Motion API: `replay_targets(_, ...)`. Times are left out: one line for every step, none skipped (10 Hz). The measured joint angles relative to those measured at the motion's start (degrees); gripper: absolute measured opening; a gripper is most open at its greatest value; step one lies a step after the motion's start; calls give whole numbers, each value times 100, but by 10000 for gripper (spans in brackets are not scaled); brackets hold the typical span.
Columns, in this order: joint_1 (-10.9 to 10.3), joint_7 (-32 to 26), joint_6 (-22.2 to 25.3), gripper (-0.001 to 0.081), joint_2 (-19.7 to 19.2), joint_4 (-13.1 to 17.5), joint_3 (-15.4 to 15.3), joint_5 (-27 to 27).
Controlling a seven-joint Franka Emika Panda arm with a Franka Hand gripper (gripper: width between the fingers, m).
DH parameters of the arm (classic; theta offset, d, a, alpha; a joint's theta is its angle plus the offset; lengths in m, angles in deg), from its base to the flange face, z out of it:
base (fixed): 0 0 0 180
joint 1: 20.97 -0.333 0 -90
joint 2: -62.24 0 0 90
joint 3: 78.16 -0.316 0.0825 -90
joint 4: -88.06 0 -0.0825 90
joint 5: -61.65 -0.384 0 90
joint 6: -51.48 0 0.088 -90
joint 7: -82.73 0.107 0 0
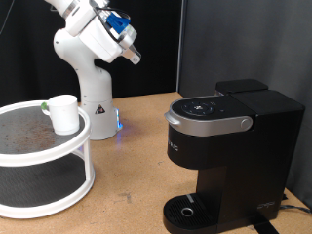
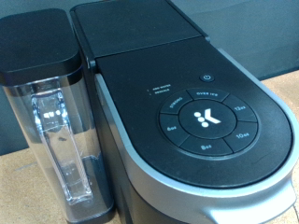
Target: Make a cup of coffee with the keurig machine
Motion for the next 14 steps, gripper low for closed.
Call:
replay_targets(-7,-80,23,3,-19,3,-1,18)
replay_targets(21,54,-284,3,-29,-45,-57,18)
replay_targets(75,411,-867,3,-8,-171,-192,-56)
replay_targets(117,640,-1369,3,44,-312,-291,-179)
replay_targets(126,685,-1611,3,122,-419,-274,-410)
replay_targets(136,687,-1624,3,207,-476,-203,-478)
replay_targets(155,687,-1531,3,277,-515,-131,-458)
replay_targets(200,686,-1335,3,318,-519,-88,-347)
replay_targets(228,686,-1205,3,337,-516,-61,-257)
replay_targets(227,686,-1229,3,336,-521,-61,-272)
replay_targets(232,560,-1260,3,350,-551,-40,-264)
replay_targets(259,393,-1216,3,403,-610,37,-241)
replay_targets(335,310,-956,3,500,-659,169,-101)
replay_targets(446,267,-575,3,609,-675,333,85)
